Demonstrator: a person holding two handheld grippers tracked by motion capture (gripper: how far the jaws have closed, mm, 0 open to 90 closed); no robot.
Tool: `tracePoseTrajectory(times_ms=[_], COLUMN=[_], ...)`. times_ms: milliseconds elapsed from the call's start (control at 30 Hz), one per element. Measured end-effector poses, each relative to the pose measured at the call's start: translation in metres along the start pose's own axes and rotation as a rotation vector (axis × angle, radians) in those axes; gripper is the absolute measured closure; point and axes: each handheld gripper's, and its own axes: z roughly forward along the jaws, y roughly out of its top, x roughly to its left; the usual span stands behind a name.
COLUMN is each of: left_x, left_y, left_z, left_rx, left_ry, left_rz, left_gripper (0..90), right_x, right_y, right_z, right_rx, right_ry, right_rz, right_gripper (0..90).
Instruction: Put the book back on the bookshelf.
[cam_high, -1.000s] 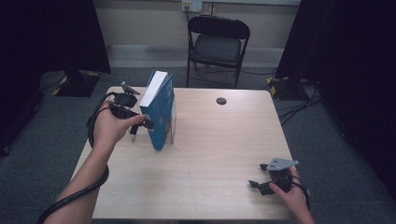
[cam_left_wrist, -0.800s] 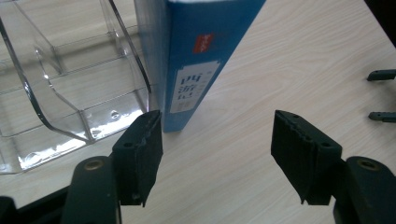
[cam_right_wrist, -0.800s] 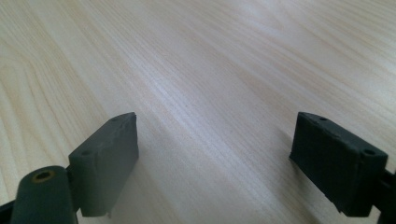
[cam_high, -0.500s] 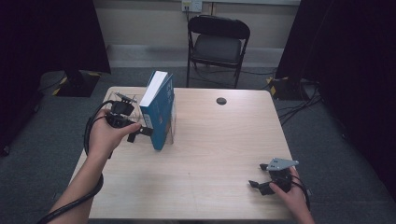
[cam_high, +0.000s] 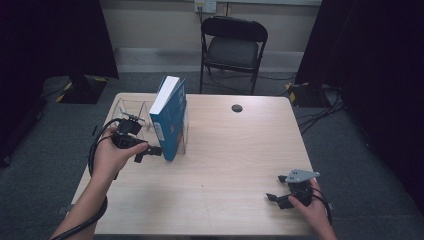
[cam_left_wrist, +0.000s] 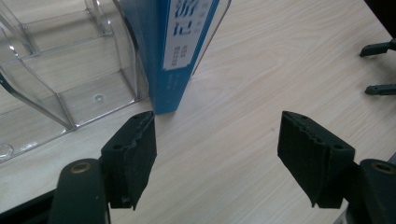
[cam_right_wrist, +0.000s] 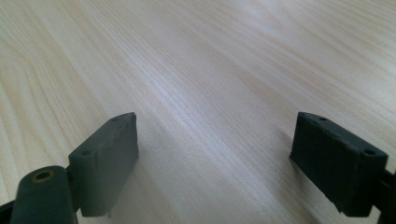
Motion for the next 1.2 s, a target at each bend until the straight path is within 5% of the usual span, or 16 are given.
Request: tracePoseTrajectory(times_ms=[1200], left_x=[0.023], left_y=[-0.072], left_z=[0.055], left_rx=[0.034], left_ry=[-0.052], left_rz=[-0.021], left_gripper=[26.2], right_x=[0.0], right_y=[0.0], right_z=[0.0], right_rx=[0.0], right_ry=[0.0], right_rz=[0.0], right_gripper=[13.8])
